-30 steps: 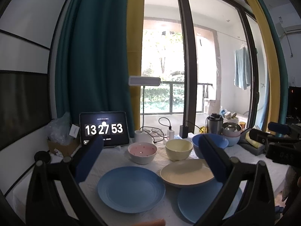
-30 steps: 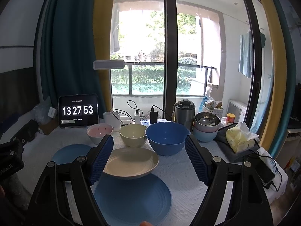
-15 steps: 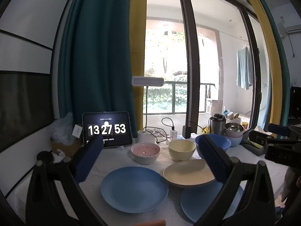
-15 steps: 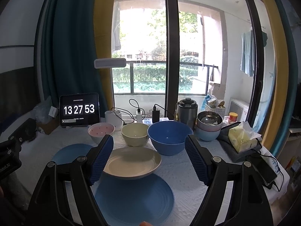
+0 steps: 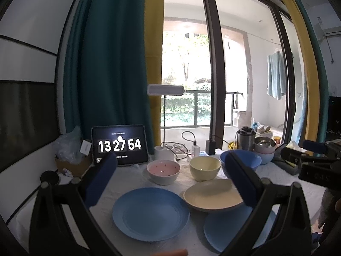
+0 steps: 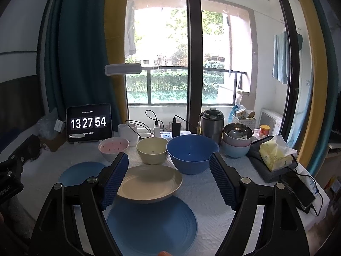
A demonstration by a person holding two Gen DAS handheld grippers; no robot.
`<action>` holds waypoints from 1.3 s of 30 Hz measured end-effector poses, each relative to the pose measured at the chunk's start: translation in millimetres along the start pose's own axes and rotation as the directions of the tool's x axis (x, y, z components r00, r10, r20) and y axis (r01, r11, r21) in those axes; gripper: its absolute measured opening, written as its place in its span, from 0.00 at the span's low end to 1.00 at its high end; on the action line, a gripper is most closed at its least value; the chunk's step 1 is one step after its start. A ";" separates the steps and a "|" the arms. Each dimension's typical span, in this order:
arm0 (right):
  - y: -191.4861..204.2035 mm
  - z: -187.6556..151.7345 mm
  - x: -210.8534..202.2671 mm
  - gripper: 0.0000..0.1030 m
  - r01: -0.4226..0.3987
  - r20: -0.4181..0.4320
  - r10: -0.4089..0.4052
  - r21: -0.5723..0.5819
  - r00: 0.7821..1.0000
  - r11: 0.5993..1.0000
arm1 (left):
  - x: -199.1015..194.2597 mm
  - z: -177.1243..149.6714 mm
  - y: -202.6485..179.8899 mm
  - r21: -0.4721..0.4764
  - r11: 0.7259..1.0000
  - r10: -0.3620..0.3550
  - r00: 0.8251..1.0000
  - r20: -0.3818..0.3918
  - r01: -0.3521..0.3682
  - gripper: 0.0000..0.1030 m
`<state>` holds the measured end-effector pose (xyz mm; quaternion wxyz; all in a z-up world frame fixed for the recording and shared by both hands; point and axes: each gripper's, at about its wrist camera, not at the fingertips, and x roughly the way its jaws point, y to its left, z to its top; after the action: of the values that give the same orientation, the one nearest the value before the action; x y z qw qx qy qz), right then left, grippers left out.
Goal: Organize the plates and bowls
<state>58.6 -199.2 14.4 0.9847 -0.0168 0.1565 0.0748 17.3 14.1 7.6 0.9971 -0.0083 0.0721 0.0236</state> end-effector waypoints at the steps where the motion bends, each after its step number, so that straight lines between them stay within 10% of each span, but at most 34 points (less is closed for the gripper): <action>1: -0.7 0.0 0.2 0.79 0.000 -0.001 0.000 0.002 1.000 1.000 | 0.0 0.3 -0.5 0.001 1.000 -0.001 1.000 0.000 0.001 0.99; 39: -15.3 -0.2 32.5 0.79 0.002 -0.044 -0.001 0.025 0.999 1.000 | 33.3 -4.4 -17.4 0.020 1.000 -0.003 0.998 -0.065 0.004 0.99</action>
<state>91.4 -209.7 4.3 0.9812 -0.0062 0.1789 0.0716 50.5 -1.8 -1.2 0.9943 0.0008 0.1044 0.0208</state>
